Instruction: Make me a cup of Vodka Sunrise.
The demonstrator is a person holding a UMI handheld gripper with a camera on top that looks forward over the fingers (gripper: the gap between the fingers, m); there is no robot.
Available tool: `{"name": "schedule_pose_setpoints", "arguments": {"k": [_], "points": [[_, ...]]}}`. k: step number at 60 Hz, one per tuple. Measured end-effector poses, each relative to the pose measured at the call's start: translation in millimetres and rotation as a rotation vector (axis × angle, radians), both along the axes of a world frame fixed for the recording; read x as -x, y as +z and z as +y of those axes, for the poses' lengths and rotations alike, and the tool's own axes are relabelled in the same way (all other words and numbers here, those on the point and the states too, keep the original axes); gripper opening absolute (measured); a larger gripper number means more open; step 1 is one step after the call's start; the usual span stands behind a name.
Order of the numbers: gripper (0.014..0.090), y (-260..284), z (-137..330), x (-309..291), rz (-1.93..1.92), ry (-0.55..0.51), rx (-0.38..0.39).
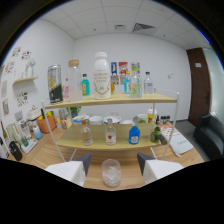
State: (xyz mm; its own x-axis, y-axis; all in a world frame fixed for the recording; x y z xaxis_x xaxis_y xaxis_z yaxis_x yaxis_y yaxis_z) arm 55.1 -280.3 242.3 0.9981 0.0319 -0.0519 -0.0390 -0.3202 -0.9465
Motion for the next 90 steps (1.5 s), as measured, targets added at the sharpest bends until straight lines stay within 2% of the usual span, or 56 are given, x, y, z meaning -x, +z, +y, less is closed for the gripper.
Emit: {"name": "schedule_pose_setpoints", "arguments": {"k": [7, 18, 34, 45, 55, 71, 90], "points": [[0.0855, 22.4, 15.6, 12.9, 0.017, 0.041, -0.035], [0.0853, 29.1, 49.3, 51.3, 0.035, 0.091, -0.056], [0.0846, -4.2, 117.0, 100.9, 0.014, 0.089, -0.039], [0.0665, -44.3, 158.5, 111.2, -0.042, 0.062, 0.008], [0.0374, -62.6, 175.9, 107.7, -0.040, 0.017, 0.026], [0.0361, -57.1, 172.4, 109.9, -0.071, 0.030, -0.005], [0.0357, 0.5, 132.5, 116.6, -0.035, 0.054, -0.097]]}}
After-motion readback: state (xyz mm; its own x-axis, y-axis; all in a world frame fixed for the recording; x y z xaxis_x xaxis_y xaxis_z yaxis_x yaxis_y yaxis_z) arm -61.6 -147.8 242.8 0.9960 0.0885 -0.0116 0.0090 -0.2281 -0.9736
